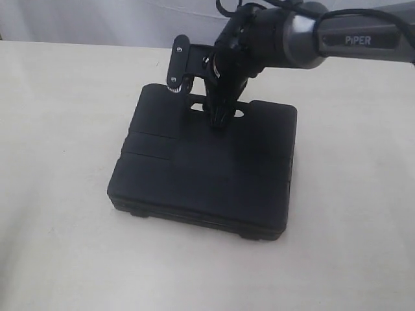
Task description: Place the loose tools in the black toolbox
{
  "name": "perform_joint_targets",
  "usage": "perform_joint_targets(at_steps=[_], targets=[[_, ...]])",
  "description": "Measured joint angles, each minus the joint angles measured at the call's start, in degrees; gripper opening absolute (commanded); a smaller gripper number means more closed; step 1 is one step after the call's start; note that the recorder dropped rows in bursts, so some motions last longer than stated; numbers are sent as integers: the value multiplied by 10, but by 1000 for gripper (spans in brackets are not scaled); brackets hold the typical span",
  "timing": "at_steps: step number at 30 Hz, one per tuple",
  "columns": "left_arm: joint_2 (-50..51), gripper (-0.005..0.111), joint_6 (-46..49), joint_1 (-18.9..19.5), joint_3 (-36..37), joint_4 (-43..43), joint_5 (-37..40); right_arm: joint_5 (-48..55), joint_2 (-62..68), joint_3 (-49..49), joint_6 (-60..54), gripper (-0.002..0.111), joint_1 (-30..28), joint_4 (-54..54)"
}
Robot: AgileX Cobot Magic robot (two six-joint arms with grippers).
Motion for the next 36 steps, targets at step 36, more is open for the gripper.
perform_joint_targets(at_steps=[36], targets=[[0, 0, 0, 0, 0, 0, 0, 224, -83, -81, 35, 41, 0, 223]])
